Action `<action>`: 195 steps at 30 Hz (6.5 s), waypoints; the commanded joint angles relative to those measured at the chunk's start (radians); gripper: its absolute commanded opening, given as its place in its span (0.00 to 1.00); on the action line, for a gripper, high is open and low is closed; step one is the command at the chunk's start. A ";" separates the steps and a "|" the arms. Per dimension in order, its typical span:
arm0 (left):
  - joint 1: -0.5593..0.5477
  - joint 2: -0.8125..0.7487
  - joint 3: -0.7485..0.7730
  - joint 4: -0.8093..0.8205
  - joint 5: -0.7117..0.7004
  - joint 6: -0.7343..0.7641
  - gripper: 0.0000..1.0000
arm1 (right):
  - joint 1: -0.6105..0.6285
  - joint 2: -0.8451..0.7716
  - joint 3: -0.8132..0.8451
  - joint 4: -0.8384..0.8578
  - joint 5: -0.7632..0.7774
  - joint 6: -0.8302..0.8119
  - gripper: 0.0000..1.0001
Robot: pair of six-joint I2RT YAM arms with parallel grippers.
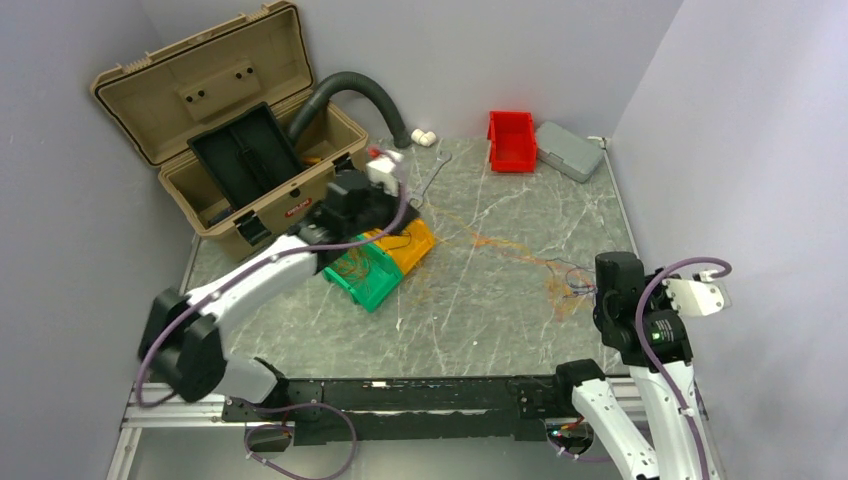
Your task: Untangle the cables
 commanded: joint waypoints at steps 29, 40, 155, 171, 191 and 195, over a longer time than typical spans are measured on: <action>0.075 -0.228 0.091 -0.079 0.176 0.012 0.00 | 0.282 0.480 -0.218 0.909 -1.128 -0.902 0.88; 0.075 -0.242 0.099 -0.113 0.119 0.008 0.00 | 0.330 0.602 -0.295 1.098 -1.007 -0.889 0.77; -0.205 0.775 0.592 -0.578 0.111 0.077 0.92 | -0.019 1.180 0.198 0.999 -1.123 -0.577 0.00; -0.221 0.521 0.190 -0.240 0.010 -0.031 0.00 | -0.078 0.684 0.078 0.821 -1.078 -0.638 0.08; -0.158 0.364 0.893 -0.759 0.046 0.094 0.00 | -0.150 1.237 0.419 0.790 -0.939 -0.759 0.69; -0.133 0.402 1.069 -0.803 0.086 0.092 0.00 | -0.137 1.235 0.351 0.834 -0.983 -0.745 0.49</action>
